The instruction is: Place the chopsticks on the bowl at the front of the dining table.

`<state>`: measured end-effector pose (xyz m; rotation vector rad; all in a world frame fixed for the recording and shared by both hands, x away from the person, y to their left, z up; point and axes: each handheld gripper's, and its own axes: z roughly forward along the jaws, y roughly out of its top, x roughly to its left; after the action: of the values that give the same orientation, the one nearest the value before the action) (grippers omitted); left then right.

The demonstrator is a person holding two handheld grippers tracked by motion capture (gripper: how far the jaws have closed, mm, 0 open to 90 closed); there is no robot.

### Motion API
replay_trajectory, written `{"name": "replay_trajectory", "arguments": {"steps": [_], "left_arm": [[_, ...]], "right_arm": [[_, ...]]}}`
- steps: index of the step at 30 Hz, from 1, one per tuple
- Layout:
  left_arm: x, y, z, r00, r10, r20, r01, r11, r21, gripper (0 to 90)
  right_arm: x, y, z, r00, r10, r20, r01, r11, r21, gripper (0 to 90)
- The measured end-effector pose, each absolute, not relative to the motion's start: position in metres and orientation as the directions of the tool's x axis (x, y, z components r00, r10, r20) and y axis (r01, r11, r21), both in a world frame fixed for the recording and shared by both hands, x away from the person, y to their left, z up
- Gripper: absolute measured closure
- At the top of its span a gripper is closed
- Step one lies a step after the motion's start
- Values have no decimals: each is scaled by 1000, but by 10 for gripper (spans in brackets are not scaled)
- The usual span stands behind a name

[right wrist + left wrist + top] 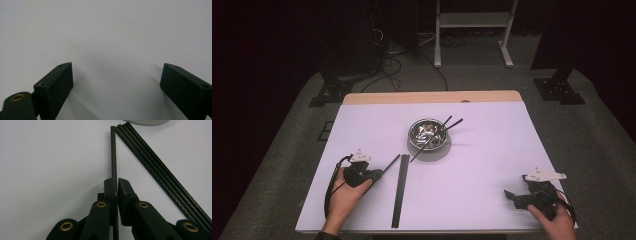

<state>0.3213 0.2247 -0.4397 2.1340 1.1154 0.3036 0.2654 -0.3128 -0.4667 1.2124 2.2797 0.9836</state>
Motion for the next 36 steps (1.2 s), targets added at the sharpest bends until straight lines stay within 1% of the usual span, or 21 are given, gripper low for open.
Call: {"name": "replay_trajectory", "arguments": {"steps": [5, 23, 36], "left_arm": [[320, 225, -437, 587, 799, -128, 640, -362, 678, 862], [322, 221, -411, 588, 786, -189, 642, -312, 700, 863], [329, 213, -399, 594, 780, -197, 639, -308, 705, 863]], "right_arm": [[265, -313, -467, -558, 830, -4, 566, 384, 729, 100], [265, -313, -467, -557, 831, -3, 567, 383, 729, 100], [265, -313, -467, -556, 831, -2, 569, 382, 728, 100]]}}
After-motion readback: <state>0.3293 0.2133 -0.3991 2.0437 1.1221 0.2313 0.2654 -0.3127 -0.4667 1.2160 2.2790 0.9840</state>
